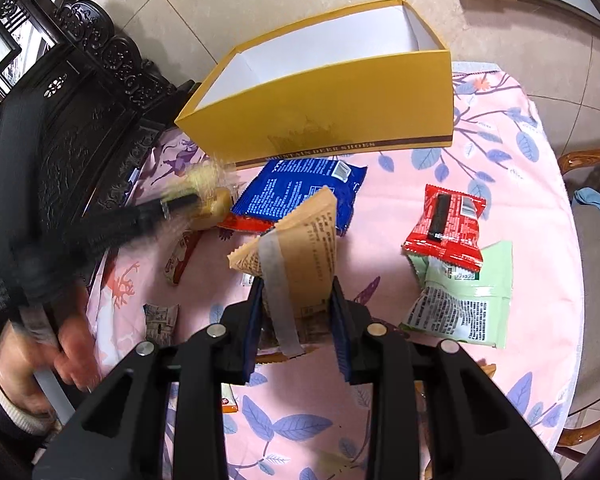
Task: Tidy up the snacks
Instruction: 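Grasp a clear grain-stick bag with left tool while right tool grasps brown paper bag, then drop both held snacks into the yellow box and open both tools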
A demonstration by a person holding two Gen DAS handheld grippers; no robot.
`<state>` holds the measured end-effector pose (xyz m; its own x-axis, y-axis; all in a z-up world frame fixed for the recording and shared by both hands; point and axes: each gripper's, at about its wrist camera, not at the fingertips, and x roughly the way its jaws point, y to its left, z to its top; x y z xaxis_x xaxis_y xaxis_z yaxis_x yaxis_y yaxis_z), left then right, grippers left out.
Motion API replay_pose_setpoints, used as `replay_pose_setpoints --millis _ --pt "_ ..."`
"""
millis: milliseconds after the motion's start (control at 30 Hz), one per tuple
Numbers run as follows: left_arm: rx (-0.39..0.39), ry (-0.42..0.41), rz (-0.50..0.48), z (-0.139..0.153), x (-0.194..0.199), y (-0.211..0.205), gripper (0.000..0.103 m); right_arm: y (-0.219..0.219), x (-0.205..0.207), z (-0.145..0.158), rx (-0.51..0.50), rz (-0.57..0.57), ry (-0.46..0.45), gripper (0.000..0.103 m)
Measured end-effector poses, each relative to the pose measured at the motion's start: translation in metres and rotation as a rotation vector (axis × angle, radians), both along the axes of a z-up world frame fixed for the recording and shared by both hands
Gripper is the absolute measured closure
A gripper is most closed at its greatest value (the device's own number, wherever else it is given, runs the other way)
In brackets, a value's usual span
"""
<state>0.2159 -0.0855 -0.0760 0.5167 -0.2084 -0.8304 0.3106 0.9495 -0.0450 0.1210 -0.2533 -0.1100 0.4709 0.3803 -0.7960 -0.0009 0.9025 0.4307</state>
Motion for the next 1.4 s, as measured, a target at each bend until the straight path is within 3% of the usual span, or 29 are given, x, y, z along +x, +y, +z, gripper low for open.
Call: replay_pose_setpoints --millis 233,433,467,500,533,567,733,1000,1100,1133,1233,1400 --pt "-0.075 -0.093 -0.007 0.051 0.086 -0.004 0.074 -0.004 0.003 0.007 0.001 -0.013 -0.024 0.071" --pt "-0.050 -0.105 -0.006 0.048 0.148 -0.023 0.074 -0.014 0.010 0.019 0.007 -0.040 -0.057 0.071" --pt "-0.039 -0.105 -0.009 0.045 0.154 -0.026 0.071 -0.016 0.011 0.021 0.009 -0.046 -0.064 0.071" --pt "-0.026 -0.104 -0.004 0.041 0.161 -0.028 0.053 -0.017 0.013 0.024 0.011 -0.049 -0.069 0.071" --pt "-0.001 -0.092 0.018 0.037 0.169 -0.030 0.042 -0.018 0.015 0.025 0.011 -0.050 -0.073 0.071" --pt "0.002 -0.096 0.034 0.035 0.170 -0.029 0.036 -0.020 0.018 0.028 0.009 -0.051 -0.079 0.071" --pt "-0.059 -0.113 0.072 0.035 0.165 -0.015 0.031 -0.023 0.045 0.047 0.012 -0.030 -0.125 0.071" --pt "-0.102 -0.107 0.072 0.040 0.147 0.000 0.029 -0.023 0.151 0.089 -0.054 -0.007 -0.301 0.071" --pt "-0.101 -0.138 0.068 0.048 0.138 0.005 0.026 -0.024 0.185 0.094 -0.091 -0.026 -0.298 0.063" --pt "-0.097 -0.155 0.067 0.051 0.134 0.007 0.026 -0.026 0.194 0.096 -0.108 -0.053 -0.285 0.051" --pt "-0.097 -0.187 0.068 0.058 0.126 0.015 0.025 -0.031 0.193 0.108 -0.095 -0.073 -0.339 0.043" --pt "-0.109 -0.210 0.119 0.062 0.114 0.039 0.022 -0.014 0.161 0.092 -0.088 0.073 -0.314 0.043"
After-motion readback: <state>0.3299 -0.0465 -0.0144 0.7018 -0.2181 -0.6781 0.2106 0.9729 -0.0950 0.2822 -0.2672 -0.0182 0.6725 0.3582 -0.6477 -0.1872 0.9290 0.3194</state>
